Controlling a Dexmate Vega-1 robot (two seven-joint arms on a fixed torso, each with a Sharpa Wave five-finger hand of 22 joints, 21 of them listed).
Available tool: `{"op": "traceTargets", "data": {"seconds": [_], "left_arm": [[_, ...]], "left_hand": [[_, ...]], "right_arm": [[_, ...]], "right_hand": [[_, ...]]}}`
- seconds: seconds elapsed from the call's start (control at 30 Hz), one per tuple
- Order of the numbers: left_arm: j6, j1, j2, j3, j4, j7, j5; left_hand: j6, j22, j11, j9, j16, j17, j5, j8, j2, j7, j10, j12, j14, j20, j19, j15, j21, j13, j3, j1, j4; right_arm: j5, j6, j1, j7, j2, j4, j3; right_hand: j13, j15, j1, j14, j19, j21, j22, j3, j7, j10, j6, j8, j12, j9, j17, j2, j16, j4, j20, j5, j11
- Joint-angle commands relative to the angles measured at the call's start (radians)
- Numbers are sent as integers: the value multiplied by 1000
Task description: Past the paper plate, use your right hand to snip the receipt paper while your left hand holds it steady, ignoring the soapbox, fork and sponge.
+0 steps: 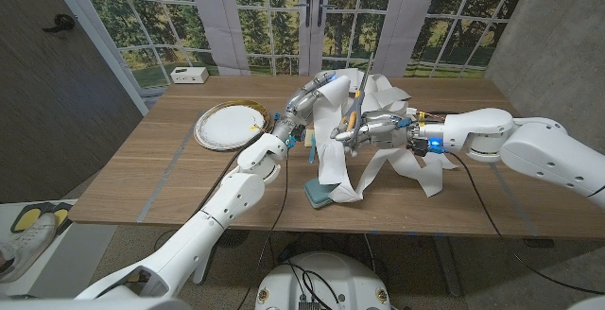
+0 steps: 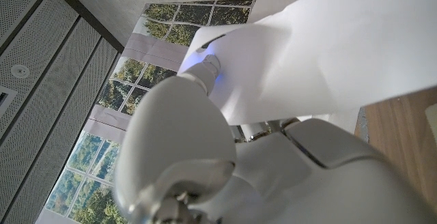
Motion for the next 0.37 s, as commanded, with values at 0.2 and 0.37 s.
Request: {"op": "traceTargets", "data": {"seconds": [0.2, 0.37], "left_arm": [[-24, 1, -10, 6, 21, 17, 30], [-27, 1, -15, 8, 29, 18, 32]], "left_hand": [[7, 1, 0, 1, -6, 1, 5, 1, -3, -5, 11, -7, 14, -33, -6, -102, 8, -1, 8, -10, 2], [5, 1, 1, 1, -6, 2, 5, 0, -4, -3, 13, -7, 15, -33, -6, -102, 9, -1, 8, -10, 2]], "right_arm": [[-23, -16, 57, 52, 21, 42, -37], [-23, -25, 64, 63, 19, 50, -42]], "right_hand": [[130, -35, -10, 11, -9, 21, 1, 17, 3, 261, 14, -13, 105, 7, 3, 0, 3, -2, -127, -2, -227], [135, -36, -14, 12, -12, 31, 0, 24, 2, 259, 17, -20, 106, 12, 3, -1, 2, -2, -126, -2, -226]]}}
